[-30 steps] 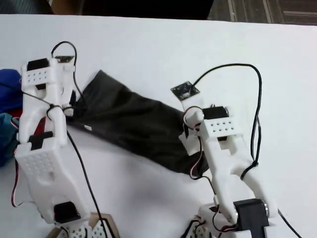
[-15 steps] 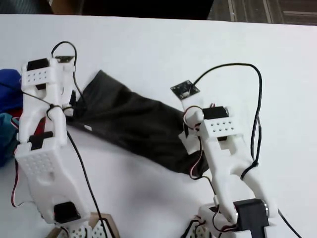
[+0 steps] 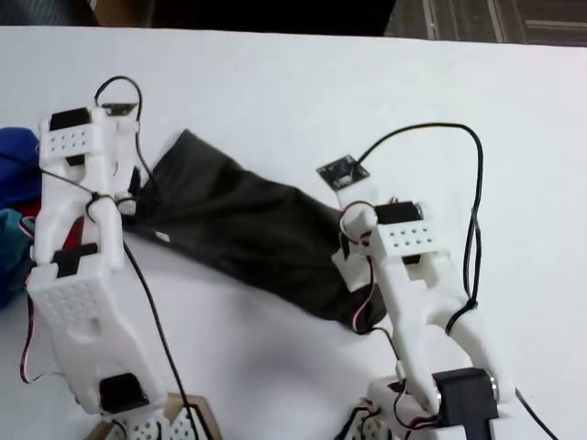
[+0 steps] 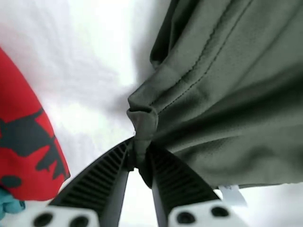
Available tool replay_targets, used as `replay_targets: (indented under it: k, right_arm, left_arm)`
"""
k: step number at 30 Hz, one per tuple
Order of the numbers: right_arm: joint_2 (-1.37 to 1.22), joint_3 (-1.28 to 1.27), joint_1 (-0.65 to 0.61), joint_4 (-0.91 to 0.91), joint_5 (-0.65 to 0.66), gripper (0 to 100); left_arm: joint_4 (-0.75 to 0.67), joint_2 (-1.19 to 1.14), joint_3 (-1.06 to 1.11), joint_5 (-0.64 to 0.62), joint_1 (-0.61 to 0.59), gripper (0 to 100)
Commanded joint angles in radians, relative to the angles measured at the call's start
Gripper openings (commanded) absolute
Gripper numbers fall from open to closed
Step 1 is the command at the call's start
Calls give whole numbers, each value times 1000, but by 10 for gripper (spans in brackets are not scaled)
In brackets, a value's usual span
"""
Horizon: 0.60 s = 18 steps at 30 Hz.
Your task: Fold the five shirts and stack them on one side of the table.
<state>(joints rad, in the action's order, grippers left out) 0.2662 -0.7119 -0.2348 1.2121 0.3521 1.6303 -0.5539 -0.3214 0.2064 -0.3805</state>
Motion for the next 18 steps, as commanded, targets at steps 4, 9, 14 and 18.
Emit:
replay_targets:
  k: [4,9,14,18]
  right_arm:
    - [41,18,7,-4,2,25]
    - [41,160,51,54,2,26]
    - [25,284,166,22,63,22]
    - [-58,284,183,-53,109,22]
  left_arm:
    - [29,63,-41,6,5,25]
    - [31,64,-41,6,5,25]
    - [35,64,-42,6,6,25]
    - [35,64,-42,6,6,25]
